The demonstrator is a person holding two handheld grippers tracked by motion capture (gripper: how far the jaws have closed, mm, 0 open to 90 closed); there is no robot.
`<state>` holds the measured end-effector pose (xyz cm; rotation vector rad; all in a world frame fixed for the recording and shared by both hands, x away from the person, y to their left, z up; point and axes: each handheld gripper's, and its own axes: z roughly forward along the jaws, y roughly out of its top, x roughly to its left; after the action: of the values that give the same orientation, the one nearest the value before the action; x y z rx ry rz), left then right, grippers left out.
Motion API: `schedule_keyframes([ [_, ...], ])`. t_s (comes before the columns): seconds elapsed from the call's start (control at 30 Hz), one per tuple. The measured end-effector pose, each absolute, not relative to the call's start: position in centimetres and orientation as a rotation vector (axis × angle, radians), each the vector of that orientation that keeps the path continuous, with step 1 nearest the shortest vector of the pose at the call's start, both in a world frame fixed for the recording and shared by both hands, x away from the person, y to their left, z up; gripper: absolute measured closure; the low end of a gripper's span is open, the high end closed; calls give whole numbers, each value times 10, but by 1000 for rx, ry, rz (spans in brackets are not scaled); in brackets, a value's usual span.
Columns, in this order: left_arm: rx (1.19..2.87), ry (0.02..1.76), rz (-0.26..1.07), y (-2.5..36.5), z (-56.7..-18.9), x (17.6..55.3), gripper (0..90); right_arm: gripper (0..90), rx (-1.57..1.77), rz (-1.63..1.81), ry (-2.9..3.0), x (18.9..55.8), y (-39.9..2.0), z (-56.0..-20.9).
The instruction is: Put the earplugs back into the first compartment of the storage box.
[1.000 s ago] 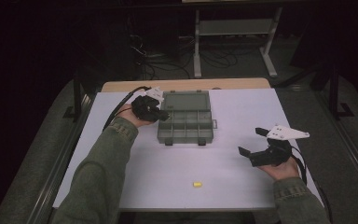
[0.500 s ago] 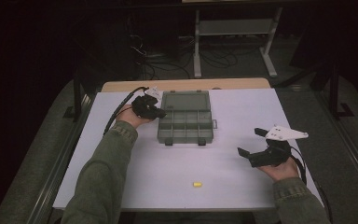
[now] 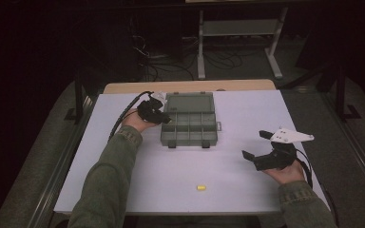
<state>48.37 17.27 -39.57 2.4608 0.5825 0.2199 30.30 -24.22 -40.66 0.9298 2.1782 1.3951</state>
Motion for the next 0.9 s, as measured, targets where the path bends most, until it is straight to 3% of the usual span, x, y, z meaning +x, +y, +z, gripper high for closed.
schedule_keyframes([
  [0.5,2346,579,266,177,-366,470,470,0,929,1389,2179,303,-242,-406],
  [0.9,2278,510,204,169,-341,445,209,0,935,1391,2181,303,-242,-407],
])
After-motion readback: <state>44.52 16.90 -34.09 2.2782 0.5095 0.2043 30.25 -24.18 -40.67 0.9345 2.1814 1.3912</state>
